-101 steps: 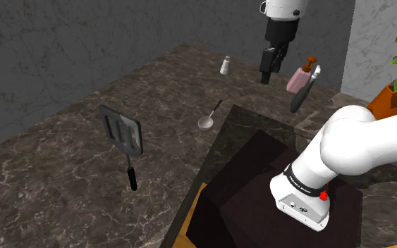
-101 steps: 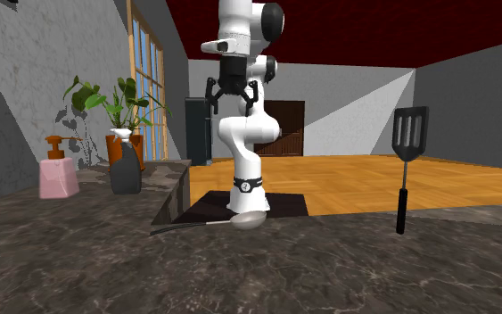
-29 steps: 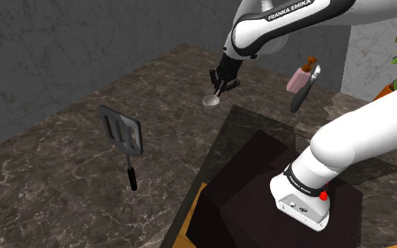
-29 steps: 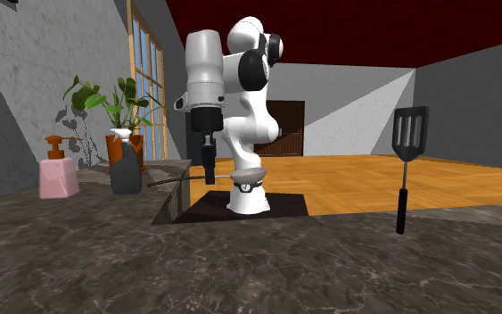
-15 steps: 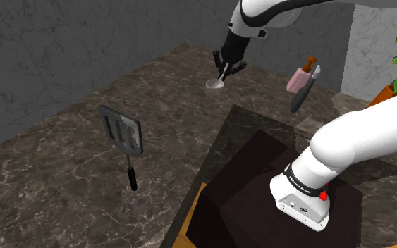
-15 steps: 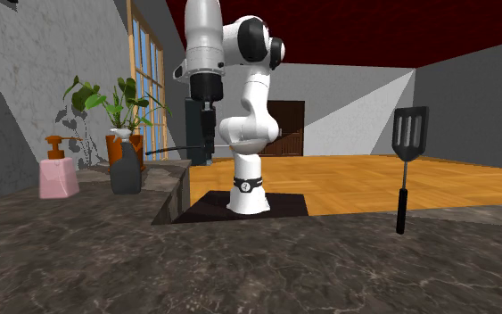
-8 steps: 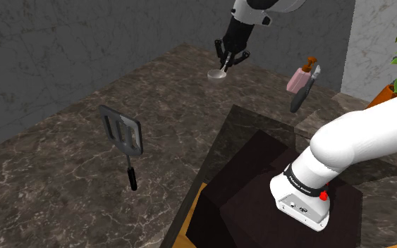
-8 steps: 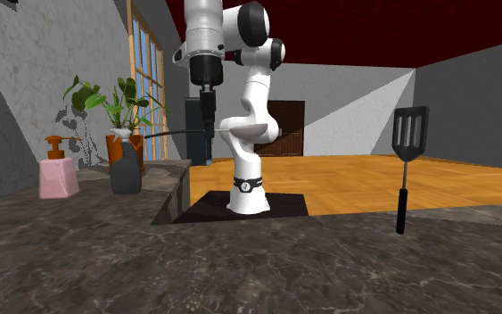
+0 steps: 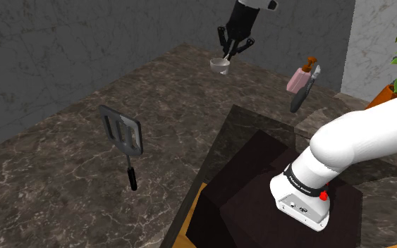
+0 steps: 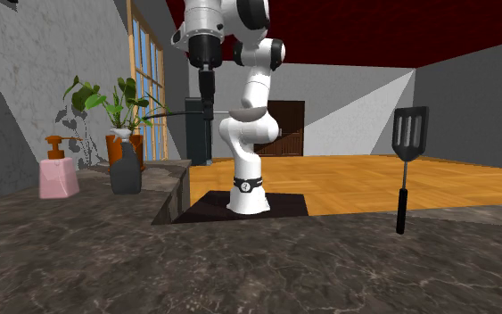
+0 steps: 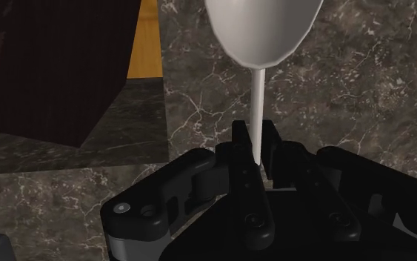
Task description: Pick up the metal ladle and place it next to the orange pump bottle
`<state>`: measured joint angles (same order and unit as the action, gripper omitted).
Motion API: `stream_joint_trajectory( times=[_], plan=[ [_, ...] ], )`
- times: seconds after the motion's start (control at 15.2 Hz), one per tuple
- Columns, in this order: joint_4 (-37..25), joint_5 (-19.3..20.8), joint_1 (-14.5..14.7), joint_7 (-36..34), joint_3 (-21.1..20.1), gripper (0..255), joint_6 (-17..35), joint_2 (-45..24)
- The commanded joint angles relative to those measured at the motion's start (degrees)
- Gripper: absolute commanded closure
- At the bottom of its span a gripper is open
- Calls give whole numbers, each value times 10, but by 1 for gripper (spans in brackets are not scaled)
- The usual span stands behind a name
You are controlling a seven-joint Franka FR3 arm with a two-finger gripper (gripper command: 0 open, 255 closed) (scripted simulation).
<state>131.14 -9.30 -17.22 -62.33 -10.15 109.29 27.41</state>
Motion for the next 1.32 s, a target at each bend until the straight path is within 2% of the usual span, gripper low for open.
stream_joint_trajectory(
  times=[0.0, 0.2, 0.73, 1.25],
  plan=[
    [-15, 1, 0, -2, 1, 255, -18, 3],
    [-33, 2, -1, -3, 2, 255, -37, 3],
    [-61, 32, -42, 105, 84, 255, -41, -32],
    [-130, 50, -79, 210, 159, 255, -48, -104]
  ],
)
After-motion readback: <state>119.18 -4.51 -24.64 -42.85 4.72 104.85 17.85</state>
